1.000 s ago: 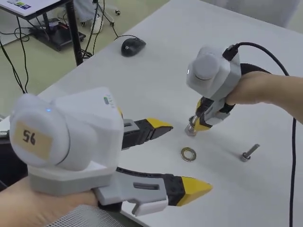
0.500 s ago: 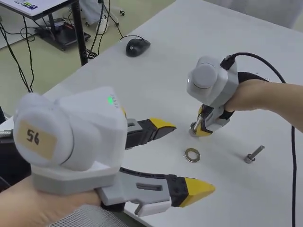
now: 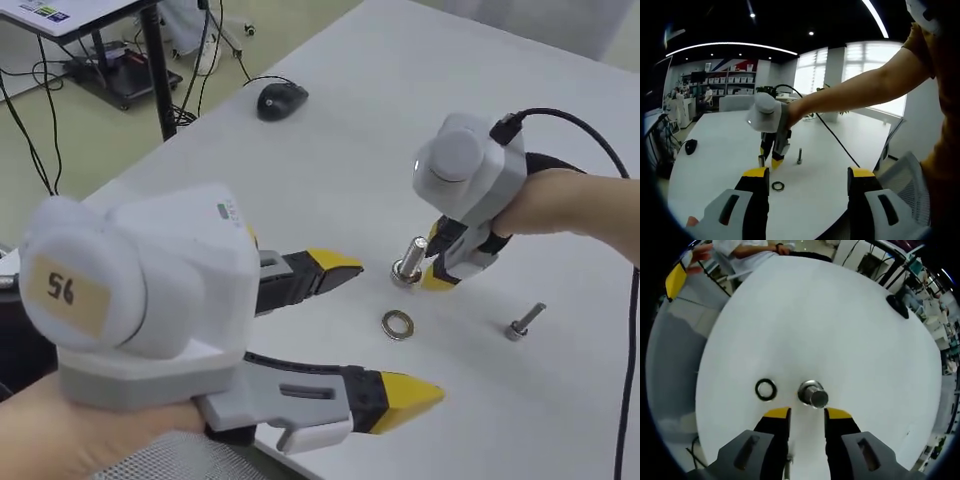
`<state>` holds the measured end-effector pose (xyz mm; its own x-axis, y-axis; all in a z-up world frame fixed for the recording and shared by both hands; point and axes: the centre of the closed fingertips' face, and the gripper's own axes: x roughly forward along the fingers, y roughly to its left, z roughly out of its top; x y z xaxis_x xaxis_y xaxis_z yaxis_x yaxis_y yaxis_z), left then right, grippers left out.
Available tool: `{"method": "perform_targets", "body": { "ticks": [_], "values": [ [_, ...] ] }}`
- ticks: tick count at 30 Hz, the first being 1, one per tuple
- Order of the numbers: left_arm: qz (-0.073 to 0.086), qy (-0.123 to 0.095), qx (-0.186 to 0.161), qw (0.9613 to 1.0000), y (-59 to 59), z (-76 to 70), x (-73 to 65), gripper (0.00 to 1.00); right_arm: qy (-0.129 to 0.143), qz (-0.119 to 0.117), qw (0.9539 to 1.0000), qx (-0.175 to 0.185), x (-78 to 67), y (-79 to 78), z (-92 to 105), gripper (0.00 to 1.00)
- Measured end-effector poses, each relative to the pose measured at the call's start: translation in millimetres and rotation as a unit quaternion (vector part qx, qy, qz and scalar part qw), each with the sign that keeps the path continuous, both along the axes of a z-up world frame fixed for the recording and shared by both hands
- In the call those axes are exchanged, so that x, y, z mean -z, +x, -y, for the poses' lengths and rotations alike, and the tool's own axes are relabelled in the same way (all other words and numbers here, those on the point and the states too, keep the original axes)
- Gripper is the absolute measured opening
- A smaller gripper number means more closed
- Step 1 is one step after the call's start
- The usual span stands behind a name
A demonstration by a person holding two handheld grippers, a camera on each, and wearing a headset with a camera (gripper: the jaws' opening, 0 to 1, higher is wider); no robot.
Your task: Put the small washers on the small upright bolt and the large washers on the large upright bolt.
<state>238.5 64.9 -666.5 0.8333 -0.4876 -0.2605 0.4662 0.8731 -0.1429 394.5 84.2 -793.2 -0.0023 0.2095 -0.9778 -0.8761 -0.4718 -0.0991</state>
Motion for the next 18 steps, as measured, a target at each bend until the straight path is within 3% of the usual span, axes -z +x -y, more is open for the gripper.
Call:
{"method": "perform_targets", "body": {
  "ticks": [7,11,18],
  "values": [
    [0.005,0.005,0.005,1.0,-1.1,3.5,-3.3,0.62,0.021,-0.029,0.9992,0.02,-4.4,-21.3,11.1,0.27],
    [0.007,0.008,0.009,0.9999,-3.0,5.1,-4.9,0.62,0.012,-0.03,0.9995,-0.008,8.9,-32.1,13.7,0.27],
    [0.009,0.01,0.005,0.9999,-5.2,0.0,-5.9,0.63,0.009,-0.05,0.9986,-0.013,20.3,-49.8,7.7,0.28]
  ]
}}
